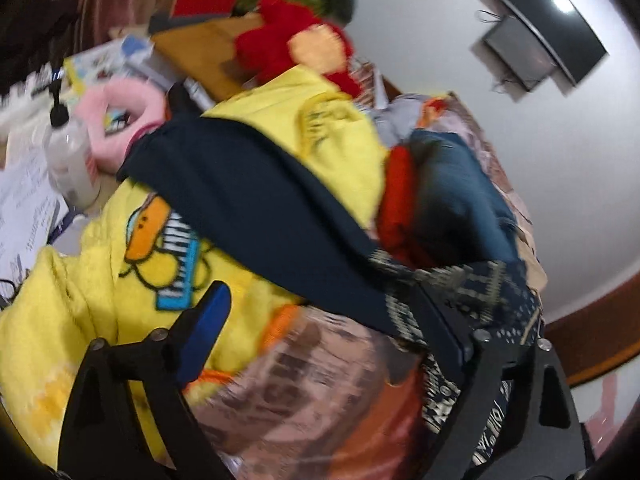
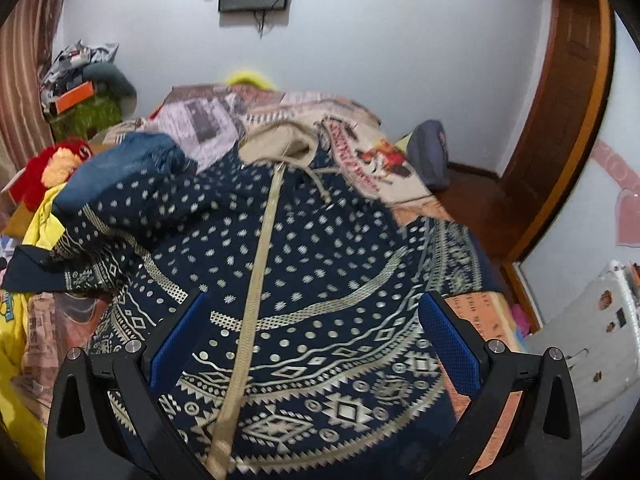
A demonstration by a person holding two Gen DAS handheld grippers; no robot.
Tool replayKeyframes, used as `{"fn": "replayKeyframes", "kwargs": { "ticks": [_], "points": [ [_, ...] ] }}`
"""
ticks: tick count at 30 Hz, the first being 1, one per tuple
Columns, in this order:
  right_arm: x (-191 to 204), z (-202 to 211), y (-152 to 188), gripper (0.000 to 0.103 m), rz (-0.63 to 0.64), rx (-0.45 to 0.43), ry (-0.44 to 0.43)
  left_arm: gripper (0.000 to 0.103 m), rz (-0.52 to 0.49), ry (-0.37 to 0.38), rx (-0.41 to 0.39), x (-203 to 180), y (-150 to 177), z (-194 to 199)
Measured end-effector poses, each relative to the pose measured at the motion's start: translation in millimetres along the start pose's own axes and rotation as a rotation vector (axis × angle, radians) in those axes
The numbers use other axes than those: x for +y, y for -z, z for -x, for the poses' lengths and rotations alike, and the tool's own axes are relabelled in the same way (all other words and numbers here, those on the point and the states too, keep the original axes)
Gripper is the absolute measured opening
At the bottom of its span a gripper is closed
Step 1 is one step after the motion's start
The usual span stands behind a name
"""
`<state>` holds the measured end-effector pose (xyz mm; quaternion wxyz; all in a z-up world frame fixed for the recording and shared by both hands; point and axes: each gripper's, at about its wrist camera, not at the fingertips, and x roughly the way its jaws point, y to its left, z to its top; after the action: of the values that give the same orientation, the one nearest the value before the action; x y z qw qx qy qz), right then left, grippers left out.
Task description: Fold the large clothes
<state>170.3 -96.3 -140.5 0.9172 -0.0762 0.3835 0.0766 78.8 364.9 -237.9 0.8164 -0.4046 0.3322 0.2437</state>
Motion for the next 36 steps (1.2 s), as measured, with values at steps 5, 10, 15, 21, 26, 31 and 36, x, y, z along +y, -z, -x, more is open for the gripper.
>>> {"fn": "replayKeyframes", "kwargs": {
  "ticks": [5,10,15,21,26,31,36],
  "points": [
    [8,-25,-8,0.103,-0.056,0.072,-0.081,0.075,0.143,0.041,0.051,46,-14,-35],
    [12,-43,-9,0.103,-0.088,0.124,-0.119,0.068,0.183,0.061,0.047,53,-22,-53],
    [9,-51,-6,0.103,-0.104,0.159,-0.122,0.05,0.123,-0.042,-0.008,40,-27,-57],
    [0,-45,-7,0.103,-0.148,0.154,-0.14,0.003,-0.091,-0.222,-0.109,1,-28,-41],
    [-13,-35,-6,0.103,-0.186,0.134,-0.161,0.002,-0.3,-0.213,-0.249,-61,-29,-1],
    [-27,-26,-8,0.103,-0.198,0.106,-0.176,0.002,-0.443,-0.106,-0.369,-129,-24,46],
    [-44,-22,-13,0.103,-0.181,0.07,-0.183,0.002,-0.565,0.048,-0.455,-202,-10,86]
  ]
}}
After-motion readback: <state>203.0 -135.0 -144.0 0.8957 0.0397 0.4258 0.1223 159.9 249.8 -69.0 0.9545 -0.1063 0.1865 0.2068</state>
